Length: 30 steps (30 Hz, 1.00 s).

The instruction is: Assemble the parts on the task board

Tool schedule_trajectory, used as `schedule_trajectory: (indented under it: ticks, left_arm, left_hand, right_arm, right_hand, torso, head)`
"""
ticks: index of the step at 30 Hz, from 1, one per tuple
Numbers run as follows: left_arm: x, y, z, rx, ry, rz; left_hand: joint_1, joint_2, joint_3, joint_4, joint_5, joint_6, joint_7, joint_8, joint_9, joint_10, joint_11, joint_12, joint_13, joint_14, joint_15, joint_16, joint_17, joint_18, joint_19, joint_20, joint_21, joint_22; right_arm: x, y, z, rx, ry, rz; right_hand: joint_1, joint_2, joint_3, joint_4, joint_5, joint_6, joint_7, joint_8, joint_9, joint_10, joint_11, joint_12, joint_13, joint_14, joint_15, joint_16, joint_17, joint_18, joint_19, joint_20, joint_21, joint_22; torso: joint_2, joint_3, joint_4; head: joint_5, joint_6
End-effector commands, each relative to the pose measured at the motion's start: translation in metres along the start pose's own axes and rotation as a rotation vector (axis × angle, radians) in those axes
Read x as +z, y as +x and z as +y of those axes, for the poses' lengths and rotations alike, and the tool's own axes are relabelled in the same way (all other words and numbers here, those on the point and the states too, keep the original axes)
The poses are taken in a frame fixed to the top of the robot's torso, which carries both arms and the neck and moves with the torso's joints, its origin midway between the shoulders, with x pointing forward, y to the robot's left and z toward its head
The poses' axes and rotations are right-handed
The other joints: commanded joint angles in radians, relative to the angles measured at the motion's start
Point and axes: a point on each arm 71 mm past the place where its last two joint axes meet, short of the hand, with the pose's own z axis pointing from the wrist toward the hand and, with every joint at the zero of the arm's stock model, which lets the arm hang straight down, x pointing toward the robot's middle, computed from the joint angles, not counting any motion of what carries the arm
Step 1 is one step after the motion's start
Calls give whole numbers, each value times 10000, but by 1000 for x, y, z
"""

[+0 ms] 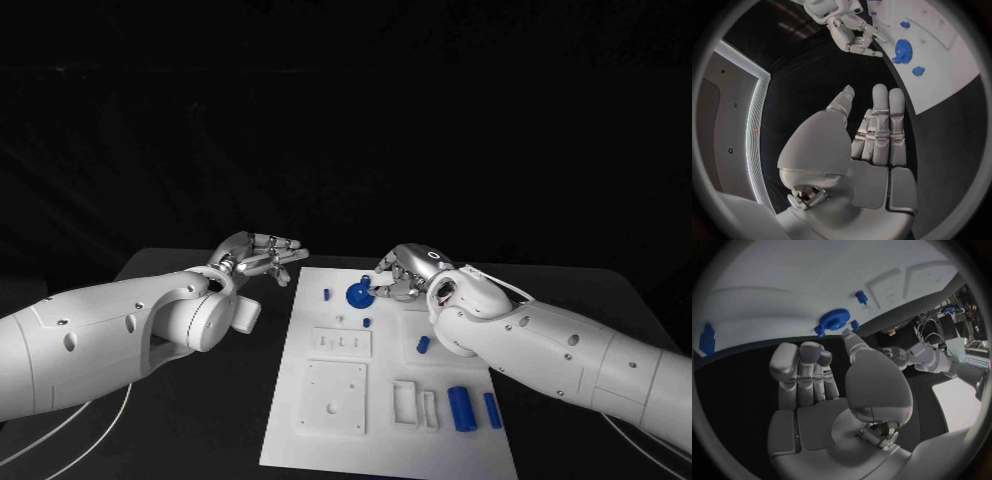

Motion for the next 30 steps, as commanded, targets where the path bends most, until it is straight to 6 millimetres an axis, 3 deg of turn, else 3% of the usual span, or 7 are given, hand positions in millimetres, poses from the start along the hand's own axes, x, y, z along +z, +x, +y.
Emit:
schedule_trajectory:
  ticks: [1, 5, 10, 17, 22, 24, 30]
  left_arm:
    - [1, 0, -2, -23, 188, 176]
    - [2, -6, -2, 57, 340, 228]
    - [3, -12, 0, 175, 400, 244]
    - [3, -19, 0, 230, 756, 66]
    - [4, -22, 0, 213, 886, 41]
    - [4, -22, 0, 187, 937, 51]
    - [4, -23, 1, 141, 1001, 108]
  left_hand:
    - [41, -52, 5, 50, 53, -232, -20, 9, -13, -101, 7, -20, -1, 3, 25, -8, -17, 201, -103, -3, 26, -13]
    - [92, -236, 80, 152, 77, -992, -71, 21, -24, -230, 8, -14, 0, -27, 34, -38, -35, 195, -151, 11, 15, -37]
    - [93, -299, 92, 238, 71, -1049, -8, 85, -21, -174, 10, 15, 4, -50, 36, -61, -43, 179, -162, 3, 10, -48]
    - [54, -242, 16, 252, 23, -772, 21, 150, -12, 177, -41, 44, 4, -22, 9, -42, -25, 167, -141, -21, 23, -46]
    - [46, -252, 11, 289, 38, -643, -8, 161, -4, 418, -94, 59, 9, -22, -19, -48, -19, 136, -138, -56, 19, -48]
    - [-93, -330, -131, 418, -107, -658, -20, 143, -5, 438, -103, 53, 9, -28, -12, -55, -16, 118, -157, -51, 0, -54]
    - [133, -564, -594, 935, -59, -756, -41, 112, -9, 399, -103, 51, 11, -41, -1, -85, -7, 102, -168, -49, -28, -51]
  right_arm:
    - [-2, -7, -6, 1261, 74, -234]
    - [-6, -17, -18, 2034, -176, 485]
    - [-14, -29, -39, 2487, -459, 971]
    - [-25, -40, -80, 2771, -507, 1466]
    - [-31, -44, -108, 3070, -228, 1570]
    - [-32, -46, -117, 3101, -108, 1540]
    - [-33, -44, -135, 3105, 237, 1406]
  right_hand:
    - [100, 24, -161, -80, 82, -132, 13, -60, -9, -72, 15, -33, -22, 27, 72, -20, -3, 30, 601, 73, 35, 1148]
    - [298, 193, -525, -393, 310, -452, 97, -56, -62, -237, 72, -189, -165, 4, 119, -46, 46, 35, 576, 116, 13, 1155]
    - [535, 601, -1156, -1203, 926, -480, 114, -92, -78, -296, 75, -214, -247, 0, 124, -66, 216, 22, 553, 121, 12, 1174]
    - [898, 948, -798, -2229, 1324, -221, 107, -74, -73, -334, 45, -238, -270, -24, 111, -95, 304, -24, 489, 121, 24, 1180]
    - [846, 1195, -1064, -2825, 1372, -198, 117, -70, -72, -386, 54, -250, -280, -66, 126, -93, 365, -77, 419, 117, 34, 1169]
    - [868, 1182, -1085, -2869, 1405, -207, 122, -72, -72, -392, 58, -251, -280, -77, 129, -96, 369, -80, 414, 121, 39, 1169]
    - [924, 1174, -1099, -2965, 1476, -335, 149, -77, -76, -398, 71, -252, -280, -79, 136, -89, 384, -76, 403, 124, 37, 1166]
  torso:
    - [-59, 44, -100]
    - [-114, 80, -237]
    - [-161, 161, -364]
    - [-163, 281, -509]
    - [-162, 323, -516]
    - [-153, 356, -527]
    - [-126, 393, -495]
  head:
    - [-14, 27]
    - [38, 69]
    - [1, 66]
    - [28, -33]
    - [-59, -88]
    - [-85, -108]
    - [-163, -136]
